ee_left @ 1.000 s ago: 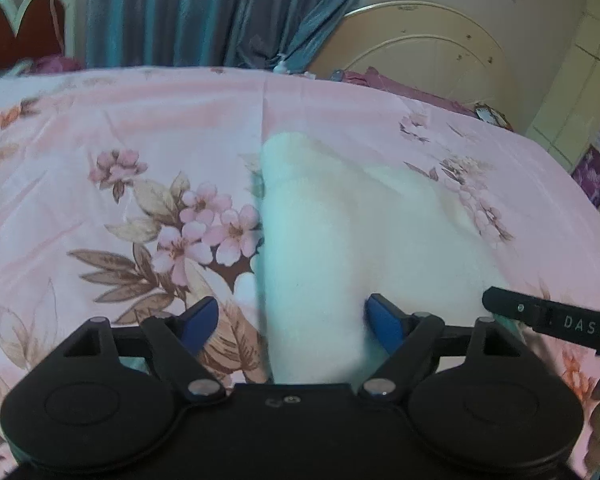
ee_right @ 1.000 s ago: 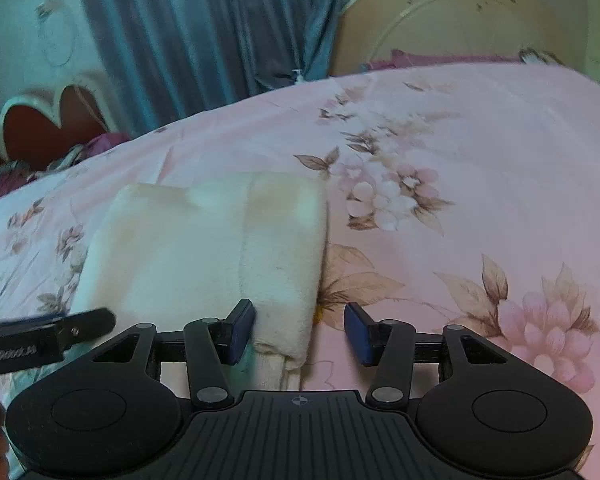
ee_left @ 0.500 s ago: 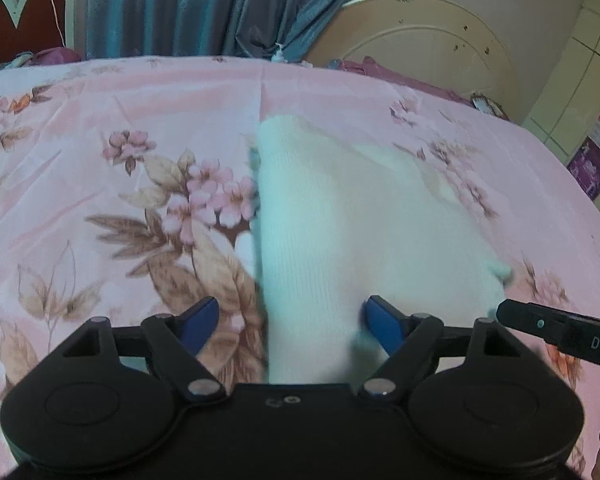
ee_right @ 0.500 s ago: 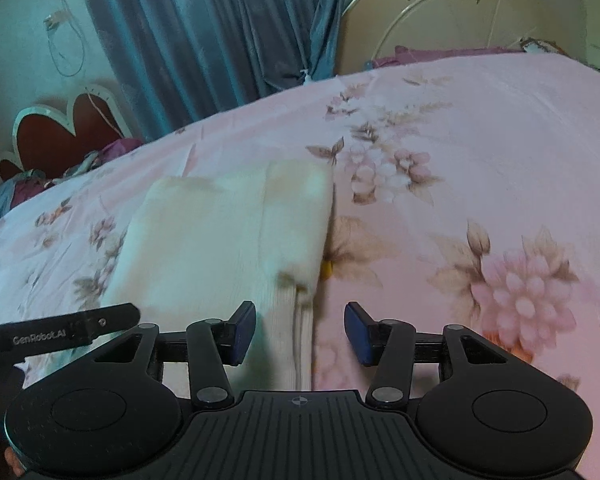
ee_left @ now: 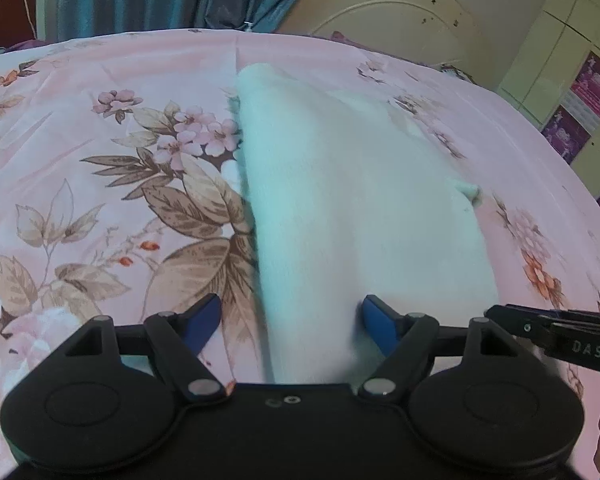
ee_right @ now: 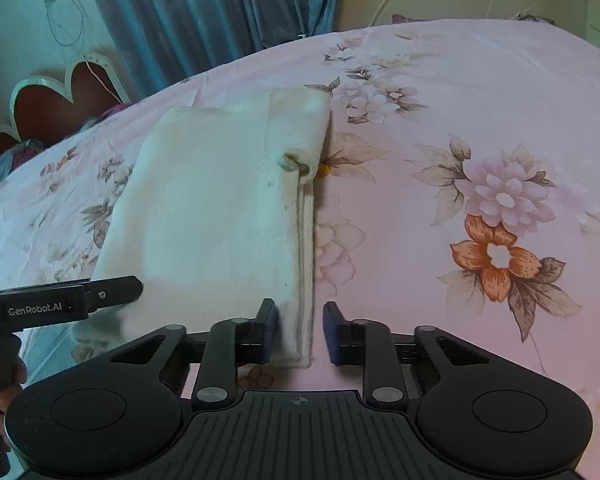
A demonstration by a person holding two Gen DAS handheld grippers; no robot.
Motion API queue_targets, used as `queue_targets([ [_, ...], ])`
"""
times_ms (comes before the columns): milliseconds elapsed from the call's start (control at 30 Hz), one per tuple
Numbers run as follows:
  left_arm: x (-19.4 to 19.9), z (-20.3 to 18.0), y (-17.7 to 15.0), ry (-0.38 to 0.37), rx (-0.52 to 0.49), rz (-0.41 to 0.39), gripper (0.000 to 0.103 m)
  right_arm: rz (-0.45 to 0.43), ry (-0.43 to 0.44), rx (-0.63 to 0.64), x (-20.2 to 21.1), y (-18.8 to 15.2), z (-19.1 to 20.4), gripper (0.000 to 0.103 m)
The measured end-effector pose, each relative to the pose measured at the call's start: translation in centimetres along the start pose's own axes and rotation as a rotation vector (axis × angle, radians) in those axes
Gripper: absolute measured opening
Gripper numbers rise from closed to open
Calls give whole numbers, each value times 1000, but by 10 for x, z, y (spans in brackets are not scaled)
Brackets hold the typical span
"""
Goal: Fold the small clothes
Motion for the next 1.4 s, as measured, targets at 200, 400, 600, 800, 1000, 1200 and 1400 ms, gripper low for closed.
queue_targets([
  [200, 1, -4, -5, -10, -31, -3, 76, -7, -45, -55, -5, -4, -2, 20],
  [400, 19, 8, 13, -46, 48, -37, 78, -40, 26, -135, 12, 12, -7, 37],
  [600, 10, 21, 45, -72, 142, -60, 83, -72, 90, -151, 2, 46, -2, 68],
  [800, -18, 28, 63, -98, 197, -49, 83, -55, 179, -273, -43, 81, -18, 68],
  [1000, -47, 35, 69, -157, 261, -21, 82, 18, 299, -321, -85, 99, -29, 68],
  [1200, -53, 36, 70, -190, 276, -40, 55, 25, 354, -298, -100, 98, -25, 49],
  [1400, -43, 23, 76, -163, 233, -82, 37, 23, 378, -281, -88, 101, -21, 33],
])
Point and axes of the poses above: each gripper's, at about its wrist camera, not at the fingertips, and x roughly against the way its jaws point, z to its left, y to its top, the point moved 2 cm from there along -x, roughly the way its jaws point, and after that the axes turned 5 degrees about -y, right-handed, at the moved point
